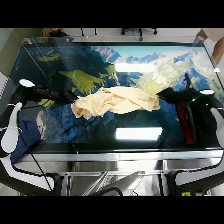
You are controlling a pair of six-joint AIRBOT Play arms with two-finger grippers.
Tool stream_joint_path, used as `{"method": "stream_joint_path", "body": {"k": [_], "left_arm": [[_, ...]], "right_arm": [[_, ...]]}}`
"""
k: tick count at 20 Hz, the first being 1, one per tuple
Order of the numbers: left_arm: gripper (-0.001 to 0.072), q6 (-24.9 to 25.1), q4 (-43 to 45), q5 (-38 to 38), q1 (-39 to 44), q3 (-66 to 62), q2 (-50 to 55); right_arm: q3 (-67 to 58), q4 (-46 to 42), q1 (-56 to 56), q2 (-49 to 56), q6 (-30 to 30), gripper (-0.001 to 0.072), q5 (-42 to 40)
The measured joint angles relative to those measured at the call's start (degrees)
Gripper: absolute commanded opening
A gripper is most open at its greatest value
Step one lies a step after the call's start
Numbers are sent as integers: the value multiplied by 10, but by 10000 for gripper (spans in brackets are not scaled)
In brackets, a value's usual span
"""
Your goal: Fold the shirts.
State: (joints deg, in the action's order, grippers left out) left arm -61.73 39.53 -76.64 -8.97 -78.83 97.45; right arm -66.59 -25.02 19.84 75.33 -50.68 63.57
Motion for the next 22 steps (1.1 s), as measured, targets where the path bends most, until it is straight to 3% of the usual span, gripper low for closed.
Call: {"method": "stream_joint_path", "body": {"k": [8, 14, 22], "left_arm": [[487, -57, 68, -70, -7, -9, -23], [487, -69, 80, -1, 30, 74, -49], [487, -57, 10, 39, 38, 113, -54]], "right_arm": [[-10, -46, -15, -24, -34, 362, 59], [2, -66, -46, 1, -60, 362, 46], [8, -127, -50, 23, -94, 361, 66]]}}
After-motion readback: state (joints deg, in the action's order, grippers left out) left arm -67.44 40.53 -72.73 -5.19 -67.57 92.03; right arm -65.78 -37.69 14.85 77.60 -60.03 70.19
